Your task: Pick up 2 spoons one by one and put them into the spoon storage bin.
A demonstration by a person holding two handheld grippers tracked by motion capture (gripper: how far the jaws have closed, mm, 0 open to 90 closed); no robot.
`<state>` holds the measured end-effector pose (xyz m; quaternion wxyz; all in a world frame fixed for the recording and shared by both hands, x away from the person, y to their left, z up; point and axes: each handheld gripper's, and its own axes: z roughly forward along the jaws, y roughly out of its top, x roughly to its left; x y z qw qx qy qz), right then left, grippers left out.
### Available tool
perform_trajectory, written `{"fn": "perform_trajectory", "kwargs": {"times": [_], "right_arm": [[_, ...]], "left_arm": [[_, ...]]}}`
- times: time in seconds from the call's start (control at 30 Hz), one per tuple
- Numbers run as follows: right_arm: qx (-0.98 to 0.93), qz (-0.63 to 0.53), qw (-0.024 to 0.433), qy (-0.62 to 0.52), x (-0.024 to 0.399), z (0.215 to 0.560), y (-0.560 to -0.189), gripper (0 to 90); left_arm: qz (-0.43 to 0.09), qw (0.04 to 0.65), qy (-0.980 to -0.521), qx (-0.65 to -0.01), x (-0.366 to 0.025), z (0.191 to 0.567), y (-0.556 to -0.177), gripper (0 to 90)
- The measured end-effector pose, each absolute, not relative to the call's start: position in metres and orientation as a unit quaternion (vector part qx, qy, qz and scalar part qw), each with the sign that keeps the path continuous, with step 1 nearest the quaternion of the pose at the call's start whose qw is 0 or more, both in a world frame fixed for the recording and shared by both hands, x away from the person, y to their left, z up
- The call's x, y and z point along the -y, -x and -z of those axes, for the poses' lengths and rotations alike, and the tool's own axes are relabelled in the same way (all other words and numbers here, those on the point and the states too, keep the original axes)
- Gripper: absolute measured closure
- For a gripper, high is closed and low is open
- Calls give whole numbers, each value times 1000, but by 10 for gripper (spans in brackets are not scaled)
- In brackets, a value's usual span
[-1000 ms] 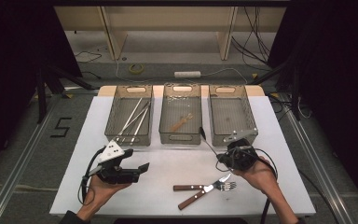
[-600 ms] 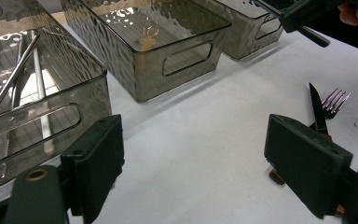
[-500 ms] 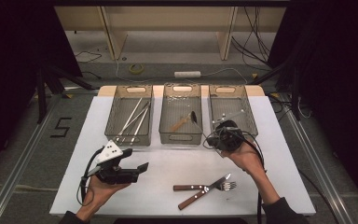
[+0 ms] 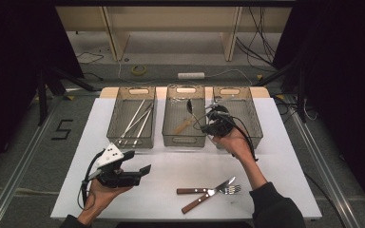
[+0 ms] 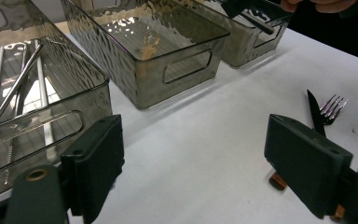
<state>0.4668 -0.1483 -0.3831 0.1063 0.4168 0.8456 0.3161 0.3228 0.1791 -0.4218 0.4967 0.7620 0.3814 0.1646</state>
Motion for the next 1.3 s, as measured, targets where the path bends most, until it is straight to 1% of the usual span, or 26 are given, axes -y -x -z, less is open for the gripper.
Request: {"fn": "perform_trajectory", "kwargs": {"times": [0.53,0.77,1.17,1.2,1.27,1.3], "right_arm": [[-831,-307,111,-451,128,384,-511,899],[-829,-299,112,-460,114,388,-524,898],[-829,-279,106,-474,103,407,-535,891],[-830,-279,104,-472,103,409,-535,886],[-829,-282,94,-474,101,411,-536,770],[-828,-284,87,-475,100,411,-536,731]], "left_arm": [[-165,500,-761,-378,-179,422,-323,192],[-165,501,-761,-377,-179,422,-322,192],[-163,502,-763,-373,-177,422,-322,192],[-163,501,-764,-373,-177,422,-322,192],[-163,501,-763,-373,-177,422,-322,192],[-164,502,-763,-373,-178,422,-322,192]]}}
